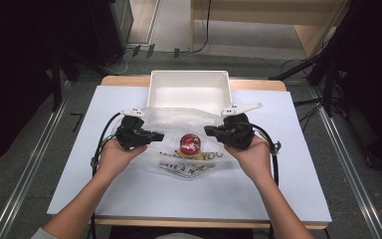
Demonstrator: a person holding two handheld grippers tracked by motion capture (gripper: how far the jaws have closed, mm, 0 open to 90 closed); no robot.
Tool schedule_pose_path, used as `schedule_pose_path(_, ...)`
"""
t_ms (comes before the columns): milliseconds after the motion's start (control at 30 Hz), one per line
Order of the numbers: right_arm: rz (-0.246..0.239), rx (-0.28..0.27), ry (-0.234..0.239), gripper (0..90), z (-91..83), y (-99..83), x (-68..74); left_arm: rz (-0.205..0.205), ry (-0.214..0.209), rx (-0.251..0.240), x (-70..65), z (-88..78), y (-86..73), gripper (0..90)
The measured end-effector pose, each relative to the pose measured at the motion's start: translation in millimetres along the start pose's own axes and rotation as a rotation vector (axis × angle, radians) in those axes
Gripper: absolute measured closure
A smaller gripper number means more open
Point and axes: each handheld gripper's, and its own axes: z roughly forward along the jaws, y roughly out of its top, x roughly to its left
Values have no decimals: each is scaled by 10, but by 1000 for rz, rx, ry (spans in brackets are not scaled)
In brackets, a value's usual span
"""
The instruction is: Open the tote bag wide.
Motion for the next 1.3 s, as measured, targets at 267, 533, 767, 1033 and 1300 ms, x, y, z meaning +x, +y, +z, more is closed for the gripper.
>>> schedule_pose_path(267,11,-4,-16,900,187,180,-200,-19,29,-3,117,69,-15,900)
schedule_pose_path(533,38,20,-48,900,342,178,-374,-25,38,14,167,148,-73,900)
schedule_pose_path(767,40,67,-62,900,489,116,-431,-25,38,12,203,209,-156,900)
schedule_pose_path(1033,44,74,-54,900,603,2,-492,-30,38,23,237,277,-227,900)
schedule_pose_path(1300,54,79,-57,900,711,-117,-570,-33,38,31,249,339,-273,900)
